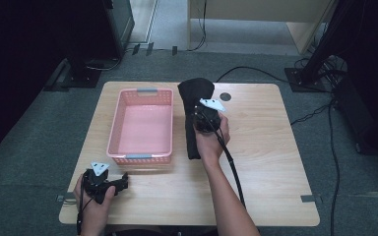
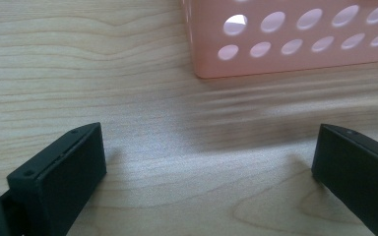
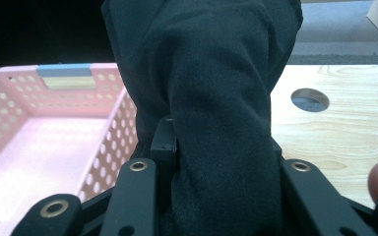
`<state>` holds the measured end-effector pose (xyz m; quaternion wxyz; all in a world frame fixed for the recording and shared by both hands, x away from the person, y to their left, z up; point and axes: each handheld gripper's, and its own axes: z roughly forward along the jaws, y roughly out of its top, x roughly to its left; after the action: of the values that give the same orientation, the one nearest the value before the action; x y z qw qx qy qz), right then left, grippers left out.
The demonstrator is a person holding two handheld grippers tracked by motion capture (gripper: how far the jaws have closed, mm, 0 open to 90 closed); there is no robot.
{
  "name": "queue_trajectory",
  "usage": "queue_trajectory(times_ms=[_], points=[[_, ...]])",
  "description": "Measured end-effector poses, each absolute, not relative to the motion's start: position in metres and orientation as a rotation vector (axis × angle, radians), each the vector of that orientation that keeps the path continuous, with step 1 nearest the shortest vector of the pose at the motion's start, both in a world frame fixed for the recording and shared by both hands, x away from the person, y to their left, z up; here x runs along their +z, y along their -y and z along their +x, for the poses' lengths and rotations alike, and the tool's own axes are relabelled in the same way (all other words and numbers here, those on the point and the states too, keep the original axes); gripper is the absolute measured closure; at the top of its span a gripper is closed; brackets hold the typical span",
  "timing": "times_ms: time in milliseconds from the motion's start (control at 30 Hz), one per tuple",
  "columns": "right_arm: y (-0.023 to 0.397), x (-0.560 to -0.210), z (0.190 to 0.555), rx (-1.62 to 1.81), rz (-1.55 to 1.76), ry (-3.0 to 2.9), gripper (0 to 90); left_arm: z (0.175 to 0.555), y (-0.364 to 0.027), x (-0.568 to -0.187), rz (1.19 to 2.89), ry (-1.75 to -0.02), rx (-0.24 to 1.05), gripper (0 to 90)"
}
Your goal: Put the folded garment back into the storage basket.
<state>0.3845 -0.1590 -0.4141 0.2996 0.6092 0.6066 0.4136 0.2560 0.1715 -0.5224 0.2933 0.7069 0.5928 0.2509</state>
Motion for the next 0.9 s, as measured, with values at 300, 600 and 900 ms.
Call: queue_trajectory(times_ms=[300, 600, 900], points=[[0.146, -0.404, 0.387, 1.123, 1.61, -1.623, 65.6, 0.256, -0.171, -0.522, 1.883, -1.579, 0.668, 0.0], [0.128, -0.399, 0.391, 1.145, 1.596, -1.649, 65.6, 0.256, -0.171, -0.522, 1.883, -1.579, 0.668, 0.0], [0.101, -0.397, 0.395, 1.172, 1.568, -1.683, 65.6, 0.256, -0.171, -0.522, 1.884, -1.578, 0.667, 0.0]])
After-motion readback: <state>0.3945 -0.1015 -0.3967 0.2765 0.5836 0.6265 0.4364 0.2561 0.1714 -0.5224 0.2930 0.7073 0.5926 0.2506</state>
